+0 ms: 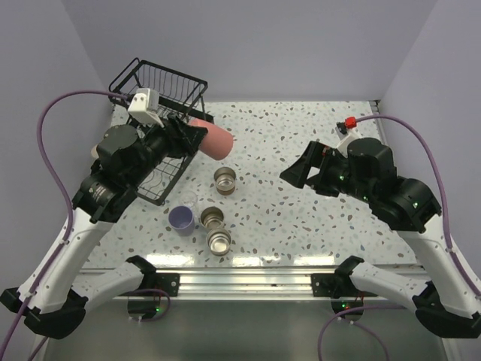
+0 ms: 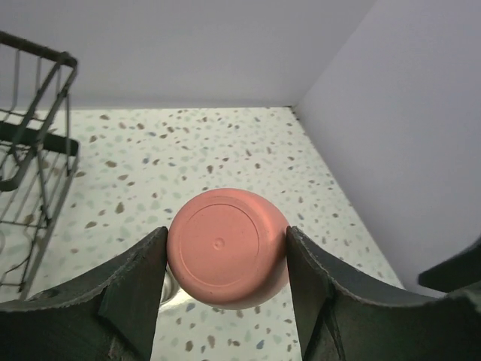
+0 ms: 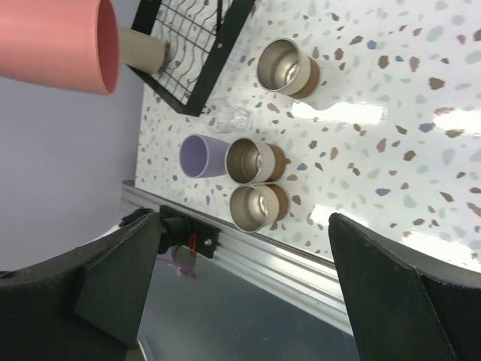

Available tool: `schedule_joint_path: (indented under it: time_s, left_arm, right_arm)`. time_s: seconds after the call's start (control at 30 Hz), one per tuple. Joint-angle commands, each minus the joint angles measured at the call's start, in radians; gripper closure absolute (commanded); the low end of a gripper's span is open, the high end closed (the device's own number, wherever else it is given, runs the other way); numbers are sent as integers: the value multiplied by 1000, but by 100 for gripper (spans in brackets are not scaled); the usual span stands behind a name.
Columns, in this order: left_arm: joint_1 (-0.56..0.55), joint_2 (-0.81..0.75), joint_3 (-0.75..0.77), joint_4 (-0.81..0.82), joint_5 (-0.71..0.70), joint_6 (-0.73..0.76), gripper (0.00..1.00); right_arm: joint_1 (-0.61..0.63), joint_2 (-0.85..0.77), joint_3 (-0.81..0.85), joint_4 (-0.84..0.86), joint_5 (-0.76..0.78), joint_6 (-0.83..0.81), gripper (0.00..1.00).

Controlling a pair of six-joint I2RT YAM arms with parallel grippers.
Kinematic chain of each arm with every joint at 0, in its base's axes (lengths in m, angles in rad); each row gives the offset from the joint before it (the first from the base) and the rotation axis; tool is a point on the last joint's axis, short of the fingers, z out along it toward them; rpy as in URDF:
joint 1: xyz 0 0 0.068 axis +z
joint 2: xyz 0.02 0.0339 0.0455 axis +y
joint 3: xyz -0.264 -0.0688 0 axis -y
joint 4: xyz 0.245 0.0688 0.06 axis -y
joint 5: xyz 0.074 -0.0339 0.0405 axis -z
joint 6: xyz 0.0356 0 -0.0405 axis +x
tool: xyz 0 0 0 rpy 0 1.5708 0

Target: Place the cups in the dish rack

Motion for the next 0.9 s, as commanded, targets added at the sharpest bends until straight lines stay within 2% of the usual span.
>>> schedule_joint_path:
  time_s: [0.0, 0.23, 0.33, 0.47, 0.53, 0.57, 0.87]
  left_arm:
    - [9, 26, 80, -177, -163, 149, 100]
    - [31, 43, 64, -276, -402, 234, 100]
    - [72, 31, -8, -259, -415, 284, 100]
    - [204, 33, -102, -222, -355, 348, 100]
    - [309, 43, -142, -204, -303, 361, 100]
    - [436, 61, -169, -182, -263, 379, 100]
    - [587, 123, -285, -52, -189, 346, 100]
  right_arm:
    - [0, -12, 54, -81, 82, -54, 3]
    - [2, -4, 83, -116, 97, -97, 3]
    - [0, 11, 100, -139, 106, -117, 3]
    - [0, 25, 108, -141, 91, -132, 3]
    - [2, 31, 117, -144, 86, -143, 3]
    - [2, 36, 126, -148, 83, -151, 4]
    - [2, 48, 169, -187, 83, -186, 5]
